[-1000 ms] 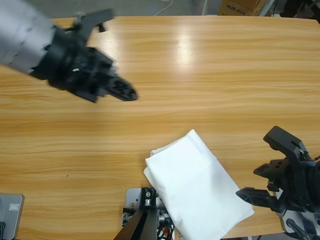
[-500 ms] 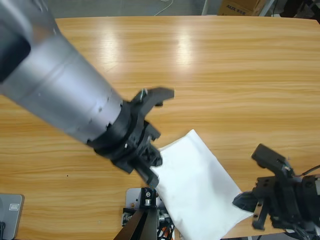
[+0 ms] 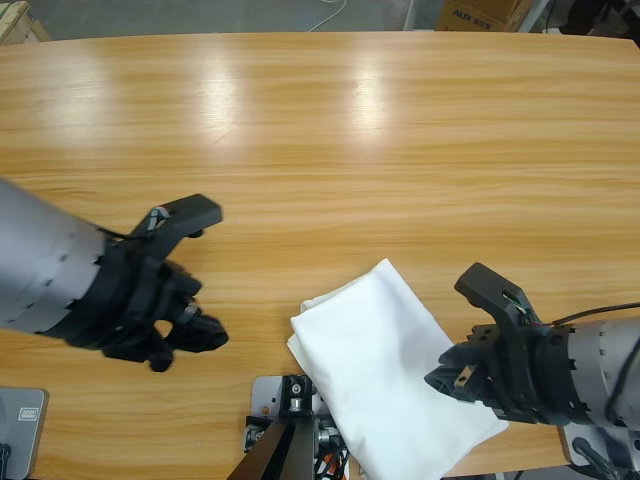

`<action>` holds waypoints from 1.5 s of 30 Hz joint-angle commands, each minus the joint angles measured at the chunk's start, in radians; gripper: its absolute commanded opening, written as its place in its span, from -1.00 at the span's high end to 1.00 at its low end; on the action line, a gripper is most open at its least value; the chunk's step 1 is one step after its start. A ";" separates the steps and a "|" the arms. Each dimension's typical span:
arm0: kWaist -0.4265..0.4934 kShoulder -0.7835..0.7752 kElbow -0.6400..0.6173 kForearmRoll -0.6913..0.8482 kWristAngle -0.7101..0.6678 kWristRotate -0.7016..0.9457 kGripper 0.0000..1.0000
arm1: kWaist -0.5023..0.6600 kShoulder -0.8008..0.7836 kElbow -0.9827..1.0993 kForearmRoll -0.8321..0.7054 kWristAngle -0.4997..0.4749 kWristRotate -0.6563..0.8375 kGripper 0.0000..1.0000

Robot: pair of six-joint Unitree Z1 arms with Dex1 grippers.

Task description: Fold clothes

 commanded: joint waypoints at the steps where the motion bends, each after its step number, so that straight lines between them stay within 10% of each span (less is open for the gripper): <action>1: 0.000 -0.095 0.114 -0.009 0.028 -0.045 -0.52 | 0.102 0.152 -0.126 0.102 -0.076 0.092 -1.00; 31: 0.000 -0.200 0.232 -0.023 0.059 -0.095 -0.53 | 0.104 0.452 -0.213 0.118 -0.063 0.089 -0.96; 45: 0.000 -0.262 0.293 -0.021 0.064 -0.114 -0.52 | -0.145 0.672 -0.553 0.165 -0.114 -0.255 -0.83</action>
